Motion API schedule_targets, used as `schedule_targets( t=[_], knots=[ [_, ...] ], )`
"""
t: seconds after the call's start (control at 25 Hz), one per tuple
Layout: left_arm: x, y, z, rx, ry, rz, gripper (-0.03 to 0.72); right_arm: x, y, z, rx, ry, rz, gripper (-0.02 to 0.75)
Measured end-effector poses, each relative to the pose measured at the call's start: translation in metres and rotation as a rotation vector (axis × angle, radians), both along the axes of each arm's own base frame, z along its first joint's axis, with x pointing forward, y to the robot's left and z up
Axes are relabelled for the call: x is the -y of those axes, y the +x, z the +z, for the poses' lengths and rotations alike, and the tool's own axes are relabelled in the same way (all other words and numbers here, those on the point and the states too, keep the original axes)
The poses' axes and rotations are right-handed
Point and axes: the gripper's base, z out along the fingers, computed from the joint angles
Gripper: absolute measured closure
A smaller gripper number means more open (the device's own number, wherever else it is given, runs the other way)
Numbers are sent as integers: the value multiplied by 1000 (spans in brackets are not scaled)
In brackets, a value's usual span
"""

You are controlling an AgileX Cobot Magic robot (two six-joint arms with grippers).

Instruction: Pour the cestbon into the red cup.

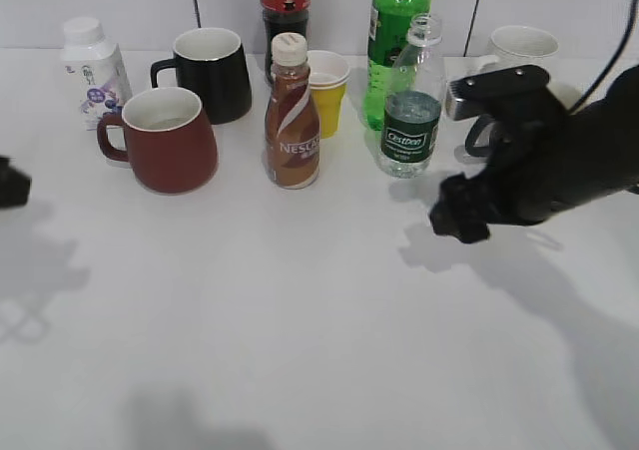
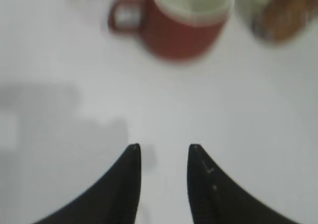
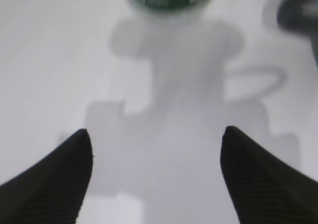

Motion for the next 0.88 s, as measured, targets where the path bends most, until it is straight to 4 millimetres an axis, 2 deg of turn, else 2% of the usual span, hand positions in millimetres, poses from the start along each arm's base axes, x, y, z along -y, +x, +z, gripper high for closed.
schedule_targets(
  t=[0.12,0.24,0.36,0.48,0.68,0.88],
  knots=[
    [-4,-23,14,-174,35,-27,444,8,-19,16,-110,-44,11,184],
    [-10,-46,23,-257,51,-44,444,16,-39,33,-195,-76,20,195],
    [-16,-68,33,-258,53,-55,444,25,-60,52,-260,-91,26,197],
    [-25,-95,45,-165,29,-59,444,34,-86,74,-263,-53,27,199],
    [-39,-134,35,-48,43,-73,444,54,-136,97,-215,21,37,203],
    [-51,-160,14,72,62,-69,444,80,-189,120,-67,85,59,203]
  ],
)
